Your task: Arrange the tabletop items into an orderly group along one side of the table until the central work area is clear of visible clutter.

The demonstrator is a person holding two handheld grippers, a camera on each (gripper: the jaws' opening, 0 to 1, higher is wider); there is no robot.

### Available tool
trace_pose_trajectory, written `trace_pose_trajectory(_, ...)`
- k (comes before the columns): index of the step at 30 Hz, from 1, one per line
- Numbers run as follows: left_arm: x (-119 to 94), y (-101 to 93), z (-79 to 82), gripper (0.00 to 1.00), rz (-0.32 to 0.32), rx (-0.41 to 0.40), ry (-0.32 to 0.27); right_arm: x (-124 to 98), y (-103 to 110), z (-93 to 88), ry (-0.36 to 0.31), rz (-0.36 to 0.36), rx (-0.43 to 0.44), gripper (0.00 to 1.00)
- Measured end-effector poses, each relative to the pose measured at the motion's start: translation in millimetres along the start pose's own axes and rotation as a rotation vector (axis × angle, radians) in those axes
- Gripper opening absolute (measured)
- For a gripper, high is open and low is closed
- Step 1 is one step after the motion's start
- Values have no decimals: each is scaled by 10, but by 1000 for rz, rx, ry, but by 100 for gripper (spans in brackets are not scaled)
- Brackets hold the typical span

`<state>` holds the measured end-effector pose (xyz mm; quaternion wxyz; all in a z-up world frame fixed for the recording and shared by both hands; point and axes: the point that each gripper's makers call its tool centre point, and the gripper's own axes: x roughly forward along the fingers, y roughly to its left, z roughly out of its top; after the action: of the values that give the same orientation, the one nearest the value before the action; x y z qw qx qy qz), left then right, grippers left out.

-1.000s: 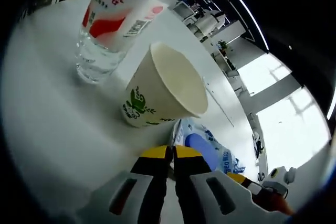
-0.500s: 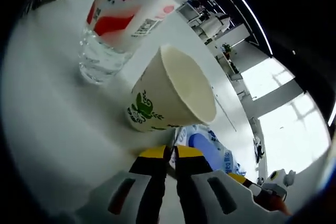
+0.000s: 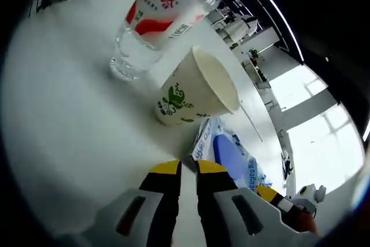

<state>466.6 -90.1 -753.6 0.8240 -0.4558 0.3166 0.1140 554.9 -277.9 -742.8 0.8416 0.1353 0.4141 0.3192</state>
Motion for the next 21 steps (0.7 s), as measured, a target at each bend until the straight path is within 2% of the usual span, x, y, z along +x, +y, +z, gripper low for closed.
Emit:
trace_pose_trajectory(6, -59, -109, -350, 5, -22, 85, 65, -128, 3, -45, -7, -4, -5, 16)
trace_pose_trajectory(21, -131, -507, -831, 6, -103, 171, 143, -517, -137, -168, -43, -34, 17, 17)
